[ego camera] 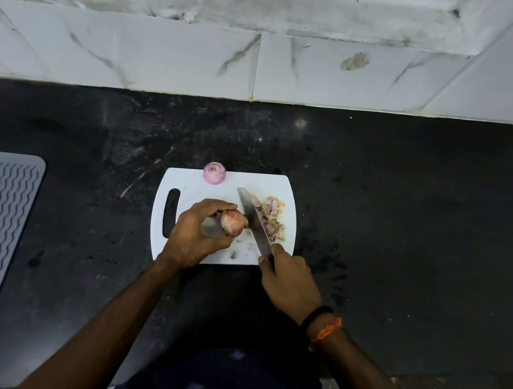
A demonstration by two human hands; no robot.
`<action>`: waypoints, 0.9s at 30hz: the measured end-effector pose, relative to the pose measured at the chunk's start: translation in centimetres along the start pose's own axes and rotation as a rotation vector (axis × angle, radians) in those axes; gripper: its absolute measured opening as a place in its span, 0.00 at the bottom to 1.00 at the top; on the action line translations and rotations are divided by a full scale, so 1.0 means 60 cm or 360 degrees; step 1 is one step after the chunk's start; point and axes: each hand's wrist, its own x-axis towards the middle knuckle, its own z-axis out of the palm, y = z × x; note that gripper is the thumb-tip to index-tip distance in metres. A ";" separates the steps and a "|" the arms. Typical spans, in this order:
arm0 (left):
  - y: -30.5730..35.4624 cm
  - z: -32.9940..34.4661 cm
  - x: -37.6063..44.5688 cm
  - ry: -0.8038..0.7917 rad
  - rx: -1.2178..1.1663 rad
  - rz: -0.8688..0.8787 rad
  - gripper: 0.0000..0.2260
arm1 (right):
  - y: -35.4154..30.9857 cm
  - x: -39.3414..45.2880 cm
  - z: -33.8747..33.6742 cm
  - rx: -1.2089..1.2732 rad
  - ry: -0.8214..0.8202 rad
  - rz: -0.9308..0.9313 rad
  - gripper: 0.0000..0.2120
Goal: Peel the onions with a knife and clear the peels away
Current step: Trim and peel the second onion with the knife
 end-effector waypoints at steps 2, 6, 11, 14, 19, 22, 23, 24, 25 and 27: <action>0.003 0.001 -0.006 0.0015 -0.0039 -0.0016 0.23 | -0.004 -0.002 0.003 -0.0014 0.0042 -0.0017 0.12; 0.010 0.001 -0.006 0.0049 -0.0043 -0.0042 0.25 | -0.017 -0.007 0.007 -0.0010 0.0089 -0.0094 0.14; 0.008 0.006 -0.001 0.0086 0.0088 -0.0006 0.27 | -0.030 -0.009 0.005 -0.0073 0.0112 -0.0139 0.16; 0.011 0.007 0.001 0.0090 0.0119 -0.0025 0.27 | -0.036 -0.012 0.002 -0.0088 0.0098 -0.0145 0.17; 0.007 0.006 0.007 0.0081 0.0120 -0.0030 0.27 | -0.040 -0.010 0.004 -0.0154 0.0070 -0.0155 0.19; 0.000 0.004 0.012 0.0038 0.0092 -0.0025 0.26 | -0.045 -0.001 0.007 -0.0223 0.0036 -0.0143 0.19; 0.000 0.004 0.013 0.0029 0.0083 -0.0024 0.26 | -0.047 0.002 0.008 -0.0249 0.0028 -0.0142 0.19; 0.001 0.004 0.014 0.0025 0.0069 -0.0028 0.26 | -0.050 0.005 0.010 -0.0258 0.0026 -0.0135 0.20; 0.002 0.005 0.015 0.0024 0.0049 -0.0041 0.26 | -0.053 0.008 0.011 -0.0245 0.0028 -0.0119 0.21; 0.005 0.006 0.018 0.0022 0.0013 -0.0072 0.27 | -0.059 0.012 0.011 -0.0218 0.0036 -0.0096 0.22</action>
